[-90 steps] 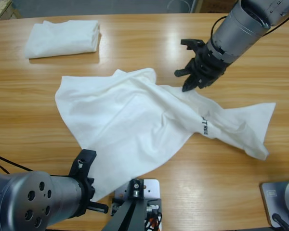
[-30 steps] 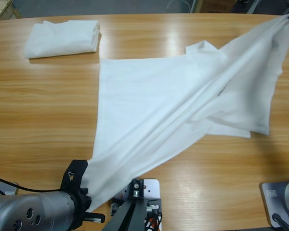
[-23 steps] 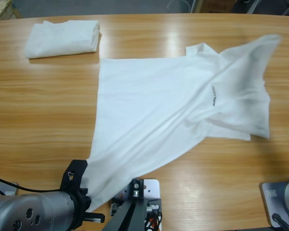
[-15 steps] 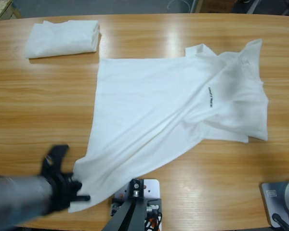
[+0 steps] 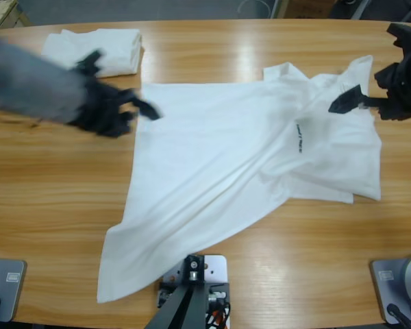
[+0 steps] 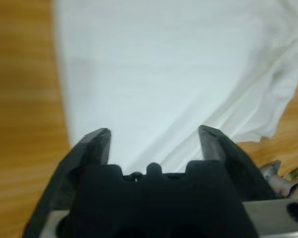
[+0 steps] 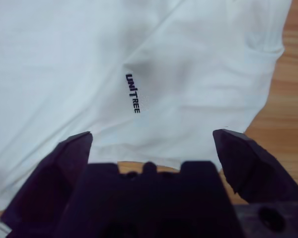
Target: Fold clothes
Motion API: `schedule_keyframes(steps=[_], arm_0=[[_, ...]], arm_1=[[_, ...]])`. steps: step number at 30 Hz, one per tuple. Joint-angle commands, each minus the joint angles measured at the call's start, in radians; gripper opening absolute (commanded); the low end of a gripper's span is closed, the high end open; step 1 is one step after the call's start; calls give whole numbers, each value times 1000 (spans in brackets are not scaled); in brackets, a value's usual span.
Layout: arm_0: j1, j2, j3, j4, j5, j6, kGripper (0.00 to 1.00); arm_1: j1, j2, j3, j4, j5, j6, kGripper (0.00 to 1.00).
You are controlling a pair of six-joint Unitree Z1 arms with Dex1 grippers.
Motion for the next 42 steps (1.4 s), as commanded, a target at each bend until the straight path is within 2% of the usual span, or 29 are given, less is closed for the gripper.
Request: schedule_keyframes(steps=[1, 7, 13, 23, 28, 33, 38, 42], arm_0=[[58, 303, -168, 33, -52, 73, 996], [109, 409, -241, 32, -54, 117, 996], [109, 450, -221, 68, -49, 125, 991], [122, 451, -220, 284, 196, 146, 991], [199, 432, -187, 335, 211, 175, 998], [298, 392, -125, 334, 223, 180, 1000], [356, 382, -90, 331, 226, 184, 1000], [362, 368, -88, 332, 225, 183, 1000]], arm_1=[[12, -30, 72, -36, 18, 14, 1000], [10, -36, 97, -47, 17, 14, 1000], [9, -34, 98, -60, 17, 14, 1000], [9, -30, 108, -69, 20, 14, 1000], [9, -27, 116, -75, 31, 15, 1000], [9, -27, 171, -70, 102, 69, 1000], [9, -127, 400, -279, 193, 236, 983], [9, -30, 502, -494, 330, 257, 842]])
